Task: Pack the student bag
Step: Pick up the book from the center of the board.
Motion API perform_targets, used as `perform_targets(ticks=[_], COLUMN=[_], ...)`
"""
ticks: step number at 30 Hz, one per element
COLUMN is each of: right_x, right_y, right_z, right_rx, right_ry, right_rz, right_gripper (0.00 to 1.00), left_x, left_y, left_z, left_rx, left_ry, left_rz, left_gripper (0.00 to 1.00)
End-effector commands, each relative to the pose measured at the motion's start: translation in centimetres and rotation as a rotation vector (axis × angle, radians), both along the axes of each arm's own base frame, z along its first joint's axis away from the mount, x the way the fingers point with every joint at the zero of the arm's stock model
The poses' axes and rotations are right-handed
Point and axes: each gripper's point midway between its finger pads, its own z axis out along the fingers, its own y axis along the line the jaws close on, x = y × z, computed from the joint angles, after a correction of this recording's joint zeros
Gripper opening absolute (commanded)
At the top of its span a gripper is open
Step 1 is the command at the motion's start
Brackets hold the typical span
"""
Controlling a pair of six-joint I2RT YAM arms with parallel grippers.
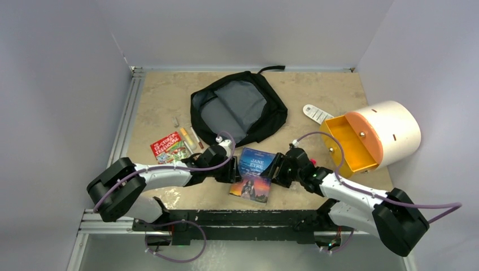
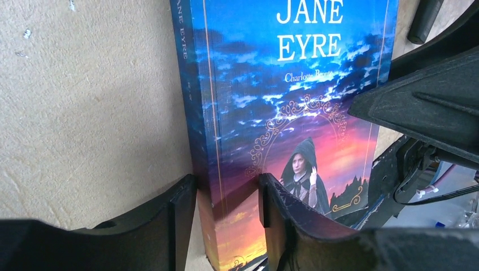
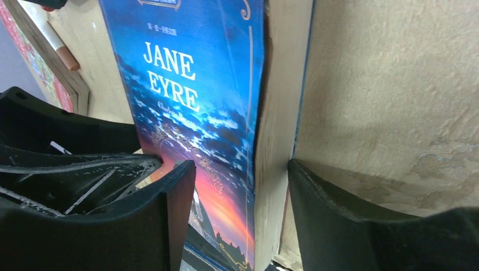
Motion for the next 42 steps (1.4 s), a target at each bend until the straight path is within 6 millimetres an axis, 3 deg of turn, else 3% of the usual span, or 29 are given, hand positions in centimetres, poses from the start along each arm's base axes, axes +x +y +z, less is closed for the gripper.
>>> perform_targets(ticks=[1,11,16,21,26,32,42], right_x=[-0.1,0.2,0.5,-0.9,-0.3,-0.4,-0.7], right_y=[-0.7,-1.2,-1.2,-0.5,-0.1,0.8,1.3], right_z=[-1.3,-1.3,-0.2,-0.1,2.0,3.7,4.7], right_rx=[-0.056,-0.081,-0.062,0.02,0.072,0.165,0.245], right_ry=[-0.001,-0.028,-0.063,-0.017,-0.063,-0.075,-0.064], right_rz=[-0.004,-0.01,-0.027,-0.008,-0.028,-0.035,-0.05], right_gripper=[0.6,0.18,0.0,0.0,0.0,0.0,0.0], left_x=[0.6,0.5,1.0,1.2,1.1,0.9,0.1], left_y=[-1.7,-2.3,-2.5,-2.5,-1.7,-0.8,-0.1], left_z=[1.1,1.4,2.8,3.8,3.5,3.3,2.3], left_rx=[-0.046,-0.068,-0.108,-0.139,-0.132,-0.156,-0.18], left_ry=[-0.026,-0.02,-0.046,-0.055,-0.041,-0.016,0.047], left_rz=[-0.016,-0.025,0.004,0.037,0.076,0.134,0.173], left_gripper=[0.42,0.39,0.49,0.57,0.6,0.73,0.75])
